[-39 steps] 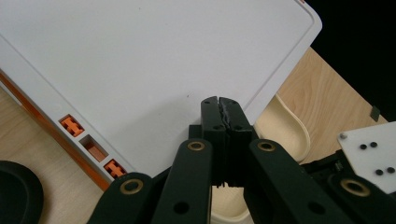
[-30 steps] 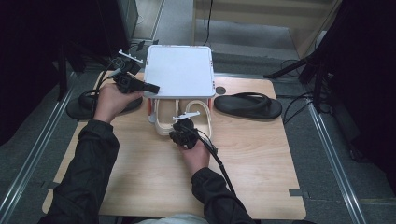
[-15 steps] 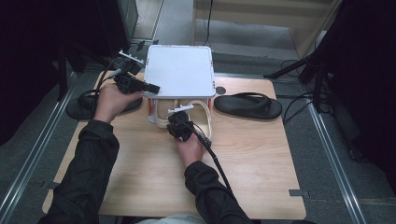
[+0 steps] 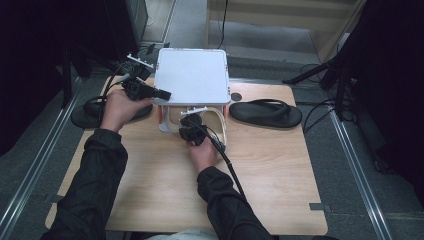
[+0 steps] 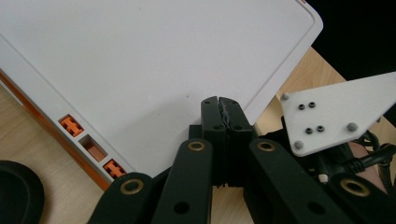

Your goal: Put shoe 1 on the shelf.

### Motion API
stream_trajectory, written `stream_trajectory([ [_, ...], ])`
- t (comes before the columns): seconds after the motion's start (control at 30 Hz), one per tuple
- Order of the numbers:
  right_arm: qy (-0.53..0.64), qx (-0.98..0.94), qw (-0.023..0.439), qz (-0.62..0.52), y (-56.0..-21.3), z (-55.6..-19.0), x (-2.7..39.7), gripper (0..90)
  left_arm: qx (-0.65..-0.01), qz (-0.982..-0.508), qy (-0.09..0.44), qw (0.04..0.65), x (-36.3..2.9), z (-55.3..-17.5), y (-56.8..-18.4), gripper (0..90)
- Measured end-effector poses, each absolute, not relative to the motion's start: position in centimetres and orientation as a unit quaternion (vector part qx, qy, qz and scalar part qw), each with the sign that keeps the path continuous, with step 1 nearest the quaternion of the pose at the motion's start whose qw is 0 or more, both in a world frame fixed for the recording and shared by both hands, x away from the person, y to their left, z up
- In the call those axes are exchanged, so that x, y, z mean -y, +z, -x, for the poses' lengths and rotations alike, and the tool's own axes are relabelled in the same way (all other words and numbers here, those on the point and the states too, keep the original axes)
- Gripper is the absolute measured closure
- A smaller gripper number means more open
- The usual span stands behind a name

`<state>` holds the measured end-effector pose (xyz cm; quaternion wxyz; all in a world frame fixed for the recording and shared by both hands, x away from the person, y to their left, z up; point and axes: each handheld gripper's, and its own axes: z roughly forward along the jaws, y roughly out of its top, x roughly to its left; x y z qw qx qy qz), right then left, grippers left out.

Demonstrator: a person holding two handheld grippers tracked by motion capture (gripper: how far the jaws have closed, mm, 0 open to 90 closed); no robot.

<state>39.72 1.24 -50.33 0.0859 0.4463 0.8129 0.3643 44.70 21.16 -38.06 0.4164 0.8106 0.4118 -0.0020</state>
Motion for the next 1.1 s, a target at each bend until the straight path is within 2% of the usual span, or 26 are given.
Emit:
stream_trajectory([
  [0.3, 0.372, -0.822, 0.070, -0.425, -49.0, -37.8, 0.4, 90.0, -0.412, -0.811, -0.004, 0.416, -21.2, -44.7, -38.0, 90.0],
  [0.53, 0.378, -0.837, 0.067, -0.389, -47.9, -35.6, 3.4, 90.0, -0.411, -0.811, -0.004, 0.416, -21.3, -44.7, -38.1, 90.0],
  [1.1, 0.376, -0.840, 0.060, -0.386, -48.1, -31.8, 9.7, 90.0, -0.411, -0.810, -0.004, 0.418, -21.3, -44.7, -38.1, 90.0],
])
